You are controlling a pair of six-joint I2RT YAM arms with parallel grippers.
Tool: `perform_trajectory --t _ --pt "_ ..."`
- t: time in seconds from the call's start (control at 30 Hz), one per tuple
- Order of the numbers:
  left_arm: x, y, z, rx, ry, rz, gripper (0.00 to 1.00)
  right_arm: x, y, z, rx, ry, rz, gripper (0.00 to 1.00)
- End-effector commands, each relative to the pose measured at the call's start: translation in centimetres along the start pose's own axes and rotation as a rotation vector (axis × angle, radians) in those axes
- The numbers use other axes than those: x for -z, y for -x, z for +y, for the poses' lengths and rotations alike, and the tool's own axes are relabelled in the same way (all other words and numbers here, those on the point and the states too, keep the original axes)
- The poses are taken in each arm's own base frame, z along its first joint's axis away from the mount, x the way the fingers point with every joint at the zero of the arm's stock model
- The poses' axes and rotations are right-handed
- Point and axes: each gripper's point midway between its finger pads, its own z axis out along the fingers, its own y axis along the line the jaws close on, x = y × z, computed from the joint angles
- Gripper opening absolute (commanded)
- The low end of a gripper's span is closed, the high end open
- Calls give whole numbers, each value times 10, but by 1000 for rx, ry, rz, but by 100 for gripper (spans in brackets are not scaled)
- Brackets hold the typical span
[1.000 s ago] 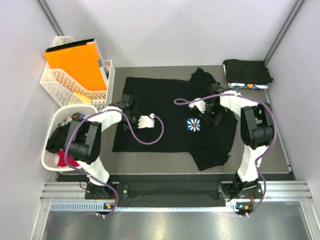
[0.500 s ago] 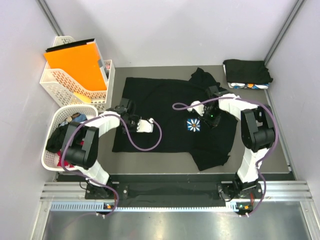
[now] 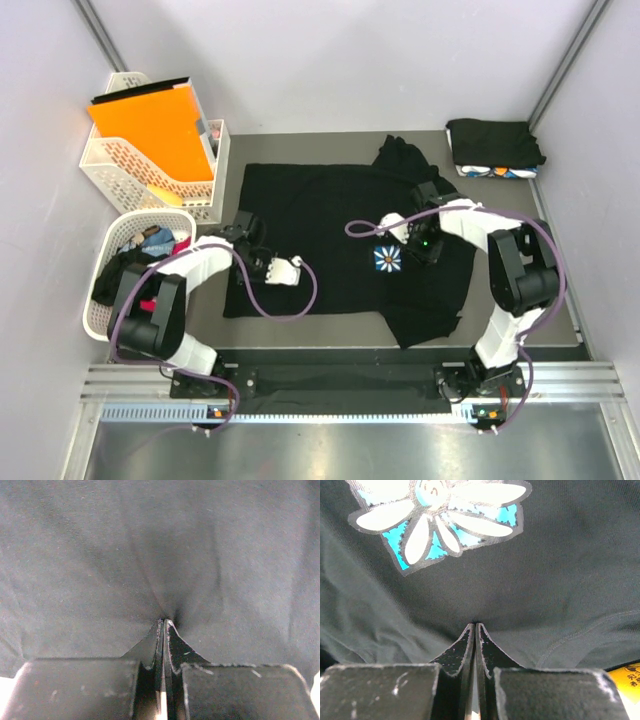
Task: Fold and stack the t-shirts
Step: Flatten out the tshirt
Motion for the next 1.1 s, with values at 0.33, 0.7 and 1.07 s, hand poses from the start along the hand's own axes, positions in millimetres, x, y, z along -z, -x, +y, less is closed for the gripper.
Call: perform_trajectory --t 0.33,0.7,1.07 --pt "19 -3 -87 -16 -208 5 0 0 -34 74 52 134 82 0" --pt "41 9 -2 52 157 -11 0 34 14 6 39 -130 -49 22" --pt "96 45 122 29 590 -137 33 144 107 -129 -94 -575 -339 37"
